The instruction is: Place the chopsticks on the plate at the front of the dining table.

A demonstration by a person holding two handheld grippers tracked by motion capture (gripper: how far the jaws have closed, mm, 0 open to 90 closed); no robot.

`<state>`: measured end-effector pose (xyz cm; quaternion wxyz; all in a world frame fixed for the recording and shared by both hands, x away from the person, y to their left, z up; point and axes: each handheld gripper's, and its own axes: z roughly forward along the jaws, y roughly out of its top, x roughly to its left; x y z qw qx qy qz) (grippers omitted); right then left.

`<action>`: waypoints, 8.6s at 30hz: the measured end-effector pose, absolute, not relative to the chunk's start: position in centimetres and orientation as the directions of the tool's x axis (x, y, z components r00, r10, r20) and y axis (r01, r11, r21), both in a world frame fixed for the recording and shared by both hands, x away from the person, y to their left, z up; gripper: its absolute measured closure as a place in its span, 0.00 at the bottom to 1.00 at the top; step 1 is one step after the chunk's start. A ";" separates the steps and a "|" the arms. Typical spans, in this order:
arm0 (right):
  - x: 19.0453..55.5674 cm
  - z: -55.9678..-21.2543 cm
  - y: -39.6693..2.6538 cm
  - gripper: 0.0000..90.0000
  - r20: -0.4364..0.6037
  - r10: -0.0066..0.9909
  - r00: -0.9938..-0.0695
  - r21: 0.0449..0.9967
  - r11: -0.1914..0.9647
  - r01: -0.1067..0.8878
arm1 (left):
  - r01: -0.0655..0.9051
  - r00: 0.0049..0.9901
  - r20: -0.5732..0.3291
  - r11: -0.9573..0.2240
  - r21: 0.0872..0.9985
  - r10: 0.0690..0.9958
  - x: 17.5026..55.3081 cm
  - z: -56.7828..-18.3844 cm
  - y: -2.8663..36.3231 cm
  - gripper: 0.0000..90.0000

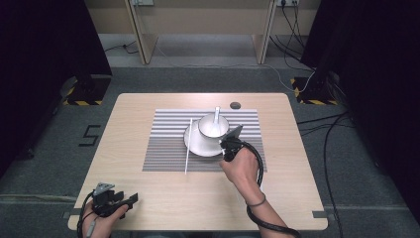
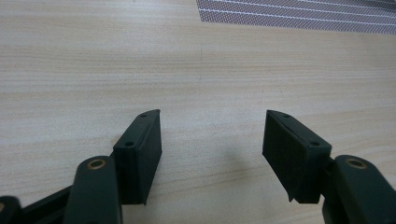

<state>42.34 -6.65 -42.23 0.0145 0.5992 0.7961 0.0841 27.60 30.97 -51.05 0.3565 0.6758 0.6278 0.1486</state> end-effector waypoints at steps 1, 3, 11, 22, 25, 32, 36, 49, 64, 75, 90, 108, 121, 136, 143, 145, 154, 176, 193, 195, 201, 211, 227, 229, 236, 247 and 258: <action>42.3 -42.3 -6.6 0.94 0.080 0.956 -0.283 0.153 0.269 0.951 | 0.743 0.168 -0.247 0.042 0.668 0.955 27.6 -51.0 31.0 0.42; 42.2 -42.3 -6.5 0.94 0.080 0.955 -0.286 0.152 0.272 0.950 | 0.743 0.168 -0.246 0.042 0.668 0.955 27.6 -51.0 31.0 0.42; 42.2 -42.4 -5.9 0.94 0.087 0.951 -0.298 0.153 0.283 0.947 | 0.742 0.168 -0.247 0.043 0.668 0.954 27.6 -51.0 31.0 0.42; 42.2 -42.3 -5.0 0.94 0.095 0.948 -0.304 0.153 0.288 0.945 | 0.743 0.169 -0.247 0.042 0.668 0.954 27.6 -51.0 31.0 0.42; 42.2 -42.4 -4.8 0.94 0.095 0.947 -0.307 0.149 0.292 0.945 | 0.743 0.169 -0.247 0.042 0.668 0.954 27.6 -51.0 31.0 0.41; 42.3 -42.5 -4.3 0.94 0.097 0.944 -0.315 0.153 0.299 0.942 | 0.743 0.169 -0.247 0.041 0.668 0.954 27.6 -51.0 31.0 0.41; 42.4 -42.4 -4.1 0.94 0.098 0.942 -0.320 0.155 0.303 0.940 | 0.743 0.170 -0.247 0.041 0.668 0.954 27.6 -51.0 31.0 0.42; 42.6 -42.3 -3.1 0.94 0.100 0.939 -0.329 0.156 0.312 0.937 | 0.743 0.170 -0.248 0.042 0.667 0.954 27.6 -51.0 31.0 0.42; 42.9 -42.2 -1.9 0.94 0.104 0.934 -0.341 0.157 0.323 0.933 | 0.743 0.170 -0.250 0.043 0.668 0.953 27.6 -51.0 31.0 0.42; 43.2 -42.3 -1.4 0.94 0.107 0.933 -0.343 0.157 0.325 0.933 | 0.743 0.168 -0.253 0.046 0.668 0.953 27.6 -51.1 31.0 0.42; 43.7 -42.3 -0.5 0.94 0.111 0.935 -0.338 0.157 0.319 0.935 | 0.742 0.169 -0.253 0.046 0.668 0.953 27.6 -51.1 31.0 0.42; 44.5 -42.2 0.3 0.94 0.108 0.933 -0.344 0.166 0.324 0.931 | 0.742 0.171 -0.250 0.042 0.669 0.953 27.6 -51.1 31.0 0.42; 45.0 -42.4 0.8 0.94 0.116 0.933 -0.341 0.176 0.319 0.931 | 0.743 0.171 -0.252 0.043 0.668 0.952 27.6 -51.0 31.0 0.42; 46.0 -42.5 1.1 0.94 0.126 0.938 -0.322 0.195 0.295 0.935 | 0.743 0.175 -0.250 0.039 0.668 0.952 27.7 -51.1 31.0 0.42; 46.3 -42.5 1.3 0.94 0.129 0.939 -0.320 0.203 0.290 0.935 | 0.744 0.176 -0.250 0.037 0.667 0.952 27.7 -51.0 31.0 0.42; 46.4 -42.5 1.3 0.94 0.130 0.938 -0.321 0.208 0.290 0.934 | 0.744 0.176 -0.250 0.038 0.667 0.952 27.7 -51.0 31.0 0.42; 46.8 -42.6 1.4 0.94 0.139 0.940 -0.312 0.209 0.280 0.937 | 0.744 0.178 -0.250 0.036 0.667 0.952 27.7 -51.0 31.1 0.42; 47.6 -42.9 1.9 0.94 0.148 0.941 -0.303 0.234 0.264 0.935 | 0.741 0.175 -0.254 0.042 0.670 0.951 27.7 -51.1 31.0 0.42; 48.4 -43.1 1.7 0.94 0.164 0.947 -0.277 0.245 0.232 0.941 | 0.742 0.176 -0.255 0.042 0.669 0.951 27.7 -51.1 31.0 0.42; 48.5 -43.1 1.8 0.94 0.166 0.947 -0.275 0.248 0.229 0.941 | 0.742 0.176 -0.255 0.042 0.669 0.951 27.7 -51.1 31.0 0.42; 48.7 -43.2 1.9 0.94 0.169 0.947 -0.273 0.260 0.224 0.939 | 0.742 0.176 -0.256 0.042 0.669 0.951 27.7 -51.1 31.0 0.42; 49.0 -43.6 2.0 0.94 0.185 0.950 -0.253 0.274 0.197 0.941 | 0.742 0.177 -0.256 0.042 0.669 0.950 27.7 -51.1 31.0 0.42; 49.5 -43.8 2.1 0.94 0.196 0.952 -0.236 0.315 0.167 0.934 | 0.743 0.177 -0.257 0.042 0.668 0.950 27.7 -51.1 31.1 0.42; 49.5 -43.9 2.1 0.94 0.195 0.952 -0.235 0.319 0.164 0.933 | 0.743 0.178 -0.256 0.041 0.668 0.950 27.7 -51.1 31.1 0.42; 49.6 -44.3 2.1 0.94 0.202 0.954 -0.223 0.332 0.147 0.932 | 0.743 0.178 -0.256 0.041 0.668 0.950 27.7 -51.1 31.1 0.42; 49.7 -44.6 2.1 0.94 0.215 0.953 -0.211 0.364 0.123 0.923 | 0.742 0.178 -0.256 0.041 0.669 0.950 27.7 -51.1 31.1 0.42; 50.1 -45.0 2.2 0.94 0.233 0.953 -0.191 0.373 0.094 0.923 | 0.742 0.179 -0.256 0.040 0.669 0.950 27.7 -51.1 31.1 0.42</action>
